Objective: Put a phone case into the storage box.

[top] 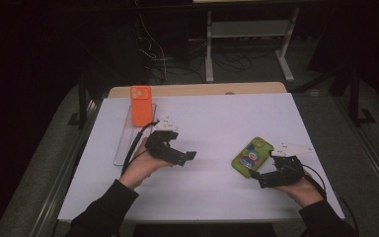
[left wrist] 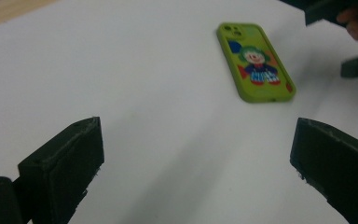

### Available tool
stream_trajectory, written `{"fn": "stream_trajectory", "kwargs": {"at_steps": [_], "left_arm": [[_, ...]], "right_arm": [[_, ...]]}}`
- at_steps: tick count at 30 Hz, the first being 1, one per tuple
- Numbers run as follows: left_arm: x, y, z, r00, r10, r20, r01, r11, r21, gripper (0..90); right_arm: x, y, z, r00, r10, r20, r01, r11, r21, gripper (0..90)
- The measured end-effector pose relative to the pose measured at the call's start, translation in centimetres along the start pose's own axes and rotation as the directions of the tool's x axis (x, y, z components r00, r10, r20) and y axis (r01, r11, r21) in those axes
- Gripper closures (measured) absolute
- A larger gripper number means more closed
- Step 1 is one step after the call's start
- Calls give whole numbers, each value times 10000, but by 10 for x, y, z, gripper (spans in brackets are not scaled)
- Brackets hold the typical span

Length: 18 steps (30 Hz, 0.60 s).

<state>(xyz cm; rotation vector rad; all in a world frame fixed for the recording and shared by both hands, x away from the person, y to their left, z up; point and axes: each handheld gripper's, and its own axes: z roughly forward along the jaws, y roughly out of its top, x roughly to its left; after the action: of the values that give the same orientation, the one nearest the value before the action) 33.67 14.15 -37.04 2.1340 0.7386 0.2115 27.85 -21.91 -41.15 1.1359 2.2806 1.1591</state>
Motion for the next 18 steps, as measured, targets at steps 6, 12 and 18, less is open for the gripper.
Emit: {"fn": "stream_trajectory", "kwargs": {"at_steps": [6,12,18], "left_arm": [[-13,-23,14,9997,157,163,-159,9998,94,22],[-17,-33,24,9975,701,64,-703,9961,525,22],[-11,-36,23,9986,537,23,-538,9983,230,36]], "right_arm": [[-2,8,11,9999,157,-19,-156,9994,314,129],[2,28,29,9990,412,-181,-398,9968,698,321],[8,46,59,9977,518,-444,-446,9876,1504,671]]}}
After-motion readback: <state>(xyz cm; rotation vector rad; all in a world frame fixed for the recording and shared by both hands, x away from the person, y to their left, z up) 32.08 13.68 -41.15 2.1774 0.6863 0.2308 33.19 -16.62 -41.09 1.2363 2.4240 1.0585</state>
